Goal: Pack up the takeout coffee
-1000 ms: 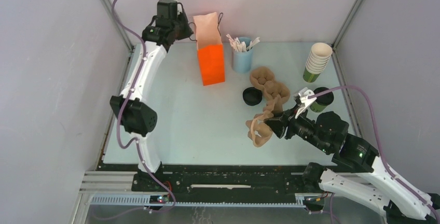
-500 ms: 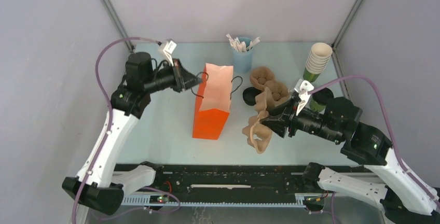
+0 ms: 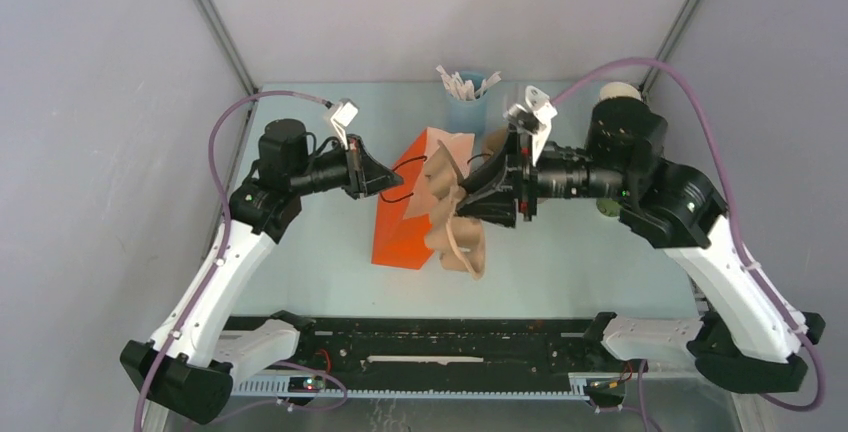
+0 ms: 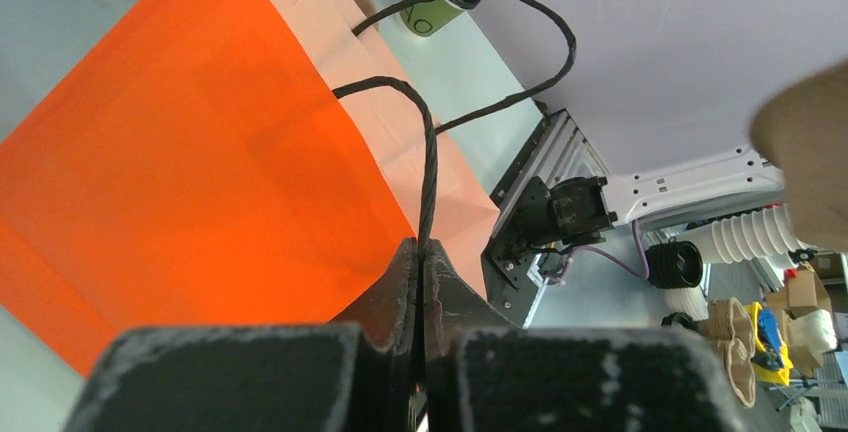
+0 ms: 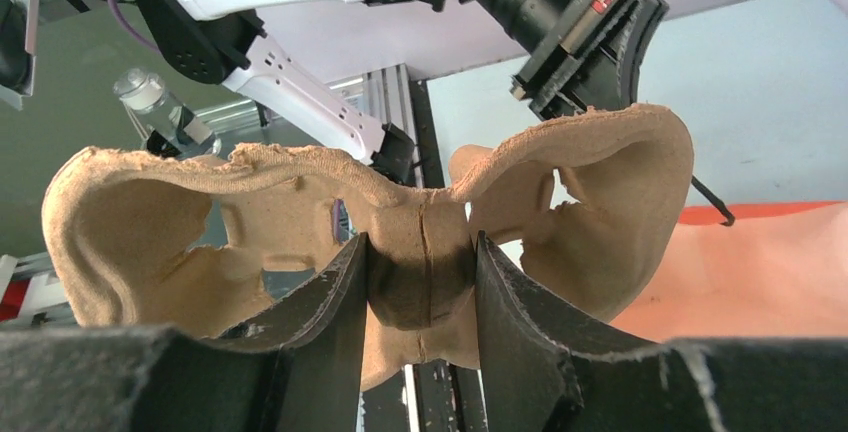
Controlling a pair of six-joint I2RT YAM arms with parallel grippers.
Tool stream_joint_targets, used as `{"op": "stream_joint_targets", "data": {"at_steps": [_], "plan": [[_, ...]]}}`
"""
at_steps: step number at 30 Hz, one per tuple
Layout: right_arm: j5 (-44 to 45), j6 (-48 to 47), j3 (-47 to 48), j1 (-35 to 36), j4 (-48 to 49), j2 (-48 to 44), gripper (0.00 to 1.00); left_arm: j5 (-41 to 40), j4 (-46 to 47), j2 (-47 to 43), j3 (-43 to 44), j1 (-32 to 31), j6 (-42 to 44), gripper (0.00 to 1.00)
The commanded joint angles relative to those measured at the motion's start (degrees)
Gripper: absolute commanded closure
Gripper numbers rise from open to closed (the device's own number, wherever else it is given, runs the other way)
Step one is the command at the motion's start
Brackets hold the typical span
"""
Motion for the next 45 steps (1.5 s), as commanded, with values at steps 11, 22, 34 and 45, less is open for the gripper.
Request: {"op": "stream_joint_targets", "data": {"at_steps": [11,22,34,45], "plan": [[-32.0,-0.8,1.0,-20.4,1.8,11.1,0.59,6.8,9.1,-3.9,0.7,-0.5,-7.7,1.0],[-23.0,-2.7,-6.8,-19.5,-3.1,4.8,0.61,11.3,13.7,-0.8,4.8,-4.0,-10.2,1.0],[-25.0,-5.6,-11.0,-19.3,-8.9,3.3,0.64,9.5,14.8,0.6,4.6,-6.2,-11.6,1.0],[-11.9,-2.2,-14.0,-18.7,-9.0,3.0,0.63,9.1,14.9,1.7,4.1,-7.3,-11.8,1.0]]}}
